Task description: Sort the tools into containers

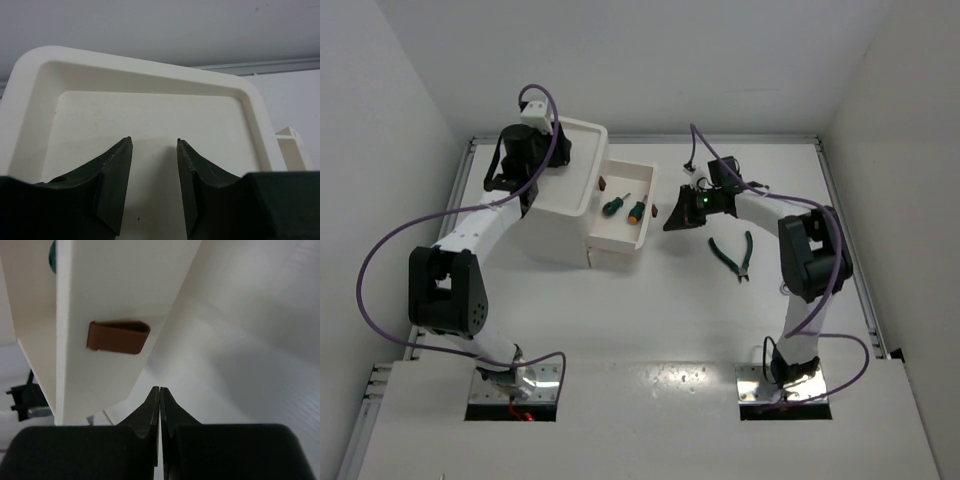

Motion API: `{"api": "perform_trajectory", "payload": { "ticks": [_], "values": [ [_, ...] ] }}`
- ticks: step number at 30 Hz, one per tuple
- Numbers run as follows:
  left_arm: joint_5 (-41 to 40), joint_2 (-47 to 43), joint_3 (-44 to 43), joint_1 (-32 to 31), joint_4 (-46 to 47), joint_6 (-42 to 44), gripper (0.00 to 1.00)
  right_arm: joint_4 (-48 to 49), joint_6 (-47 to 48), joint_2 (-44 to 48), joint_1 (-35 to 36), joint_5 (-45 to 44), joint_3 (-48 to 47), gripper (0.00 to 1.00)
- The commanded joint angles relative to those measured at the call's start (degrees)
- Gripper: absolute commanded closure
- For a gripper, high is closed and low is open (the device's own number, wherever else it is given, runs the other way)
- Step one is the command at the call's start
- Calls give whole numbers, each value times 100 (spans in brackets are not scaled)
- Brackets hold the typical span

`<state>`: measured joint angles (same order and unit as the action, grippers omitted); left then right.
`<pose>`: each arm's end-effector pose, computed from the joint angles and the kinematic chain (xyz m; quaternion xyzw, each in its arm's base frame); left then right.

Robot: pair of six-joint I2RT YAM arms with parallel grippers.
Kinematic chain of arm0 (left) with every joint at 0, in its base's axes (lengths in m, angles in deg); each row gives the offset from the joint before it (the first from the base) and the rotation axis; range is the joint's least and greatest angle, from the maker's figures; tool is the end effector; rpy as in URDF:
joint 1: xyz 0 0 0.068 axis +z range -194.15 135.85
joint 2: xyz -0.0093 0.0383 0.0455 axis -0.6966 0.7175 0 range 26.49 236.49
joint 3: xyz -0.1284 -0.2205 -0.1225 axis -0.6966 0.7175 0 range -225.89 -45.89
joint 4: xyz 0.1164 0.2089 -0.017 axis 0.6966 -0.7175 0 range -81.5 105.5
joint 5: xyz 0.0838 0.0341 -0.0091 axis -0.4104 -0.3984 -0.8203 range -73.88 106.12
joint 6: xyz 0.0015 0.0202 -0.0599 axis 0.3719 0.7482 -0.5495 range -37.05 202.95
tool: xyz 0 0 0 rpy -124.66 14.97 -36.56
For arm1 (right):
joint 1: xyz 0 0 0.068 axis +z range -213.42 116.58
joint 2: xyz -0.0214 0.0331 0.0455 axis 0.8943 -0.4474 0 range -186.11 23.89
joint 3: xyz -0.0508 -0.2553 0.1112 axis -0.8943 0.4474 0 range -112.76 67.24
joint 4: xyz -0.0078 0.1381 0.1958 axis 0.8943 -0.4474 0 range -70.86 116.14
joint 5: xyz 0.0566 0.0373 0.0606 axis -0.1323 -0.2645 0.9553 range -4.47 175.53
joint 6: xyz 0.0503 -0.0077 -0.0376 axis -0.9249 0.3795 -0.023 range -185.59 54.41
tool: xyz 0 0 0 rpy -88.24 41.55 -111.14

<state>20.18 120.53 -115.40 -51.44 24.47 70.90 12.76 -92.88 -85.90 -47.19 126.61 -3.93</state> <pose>0.3804 -0.0521 0.3172 -0.0117 0.7960 -0.1293 0.5912 0.3672 0.1401 0.1932 -0.0283 0.8923 0.4211 0.1601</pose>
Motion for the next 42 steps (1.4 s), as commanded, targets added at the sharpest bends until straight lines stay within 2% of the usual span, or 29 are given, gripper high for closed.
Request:
{"api": "perform_trajectory", "payload": {
  "ticks": [1, 3, 13, 31, 42],
  "values": [
    [-54, 924, 1045, 158, -3982, -192, 52, 1011, -1452, -217, 47, 269, -107, 100],
    [-54, 845, 1116, 158, -3930, -192, 52, 1346, -2086, -375, 47, 391, -28, 100],
    [-54, 730, 1291, 158, -3877, -139, 52, 1769, -2509, -859, 100, 734, -634, 100],
    [-54, 783, 1291, 52, -3877, -139, 52, 2226, -2615, -1246, 688, 1113, -1381, 100],
    [-54, 783, 1291, 52, -3877, -139, 52, 2288, -2773, -1887, 987, 1244, -1988, 100]
  ]
}}
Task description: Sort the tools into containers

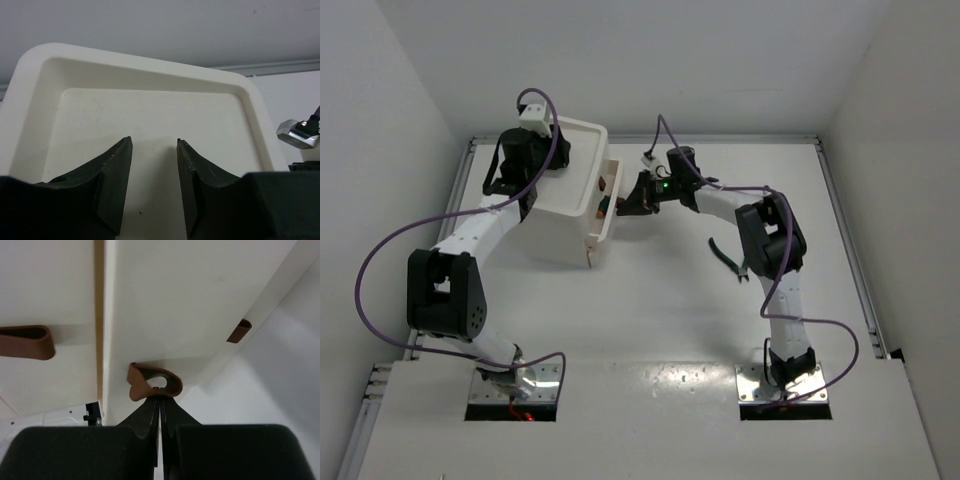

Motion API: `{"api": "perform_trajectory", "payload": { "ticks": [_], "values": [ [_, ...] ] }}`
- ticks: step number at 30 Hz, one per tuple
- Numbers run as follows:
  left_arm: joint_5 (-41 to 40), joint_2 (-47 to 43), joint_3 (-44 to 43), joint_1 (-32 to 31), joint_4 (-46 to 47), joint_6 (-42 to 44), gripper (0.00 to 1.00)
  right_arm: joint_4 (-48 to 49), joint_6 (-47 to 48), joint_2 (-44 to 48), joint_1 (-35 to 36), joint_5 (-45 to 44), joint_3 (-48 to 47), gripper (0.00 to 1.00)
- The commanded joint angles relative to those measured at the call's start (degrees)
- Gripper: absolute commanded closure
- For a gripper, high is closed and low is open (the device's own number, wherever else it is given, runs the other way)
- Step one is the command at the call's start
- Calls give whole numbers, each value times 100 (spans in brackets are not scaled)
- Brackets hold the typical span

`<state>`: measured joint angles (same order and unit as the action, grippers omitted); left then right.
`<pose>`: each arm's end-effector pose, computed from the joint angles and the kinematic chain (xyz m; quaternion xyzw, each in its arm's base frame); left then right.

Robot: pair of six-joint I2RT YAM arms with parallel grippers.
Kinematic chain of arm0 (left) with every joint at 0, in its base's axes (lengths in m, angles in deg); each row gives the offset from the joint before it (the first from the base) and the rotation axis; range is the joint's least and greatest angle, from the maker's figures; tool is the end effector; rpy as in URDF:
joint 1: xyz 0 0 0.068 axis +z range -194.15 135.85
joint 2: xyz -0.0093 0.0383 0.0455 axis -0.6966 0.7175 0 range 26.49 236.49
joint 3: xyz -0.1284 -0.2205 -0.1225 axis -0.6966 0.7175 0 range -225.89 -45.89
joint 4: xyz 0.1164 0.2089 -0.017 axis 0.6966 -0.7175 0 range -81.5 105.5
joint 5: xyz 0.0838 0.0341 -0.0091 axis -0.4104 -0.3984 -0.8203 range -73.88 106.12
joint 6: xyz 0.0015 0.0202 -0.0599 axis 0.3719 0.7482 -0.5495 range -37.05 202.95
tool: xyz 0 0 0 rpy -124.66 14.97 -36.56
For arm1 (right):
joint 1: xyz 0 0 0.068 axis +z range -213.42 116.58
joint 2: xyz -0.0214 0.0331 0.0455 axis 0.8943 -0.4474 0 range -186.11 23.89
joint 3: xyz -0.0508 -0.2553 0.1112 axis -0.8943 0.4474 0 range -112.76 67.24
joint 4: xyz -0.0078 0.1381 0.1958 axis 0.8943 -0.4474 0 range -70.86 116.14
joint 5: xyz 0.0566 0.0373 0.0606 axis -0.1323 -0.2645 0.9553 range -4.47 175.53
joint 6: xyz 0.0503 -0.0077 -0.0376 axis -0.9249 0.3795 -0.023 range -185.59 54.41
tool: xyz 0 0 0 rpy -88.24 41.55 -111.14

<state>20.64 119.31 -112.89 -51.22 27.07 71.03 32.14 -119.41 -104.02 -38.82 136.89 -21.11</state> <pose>0.3745 -0.0502 0.3152 -0.0092 0.7890 -0.1319 0.6000 0.4250 0.2363 0.1775 0.0021 0.8201 0.5652 0.0888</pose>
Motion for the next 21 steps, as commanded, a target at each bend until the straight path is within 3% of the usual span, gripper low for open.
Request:
{"api": "perform_trajectory", "payload": {
  "ticks": [1, 9, 21],
  "values": [
    [-100, 905, 1040, 30, -4137, -152, 52, 349, -233, -75, 211, 217, -322, 100],
    [-100, 905, 1040, 30, -4137, -152, 52, 955, -577, -321, 387, 340, -463, 100],
    [-48, 905, 1040, 30, -4137, -152, 52, 1070, -805, -743, 555, 279, -1078, 100]
  ]
}}
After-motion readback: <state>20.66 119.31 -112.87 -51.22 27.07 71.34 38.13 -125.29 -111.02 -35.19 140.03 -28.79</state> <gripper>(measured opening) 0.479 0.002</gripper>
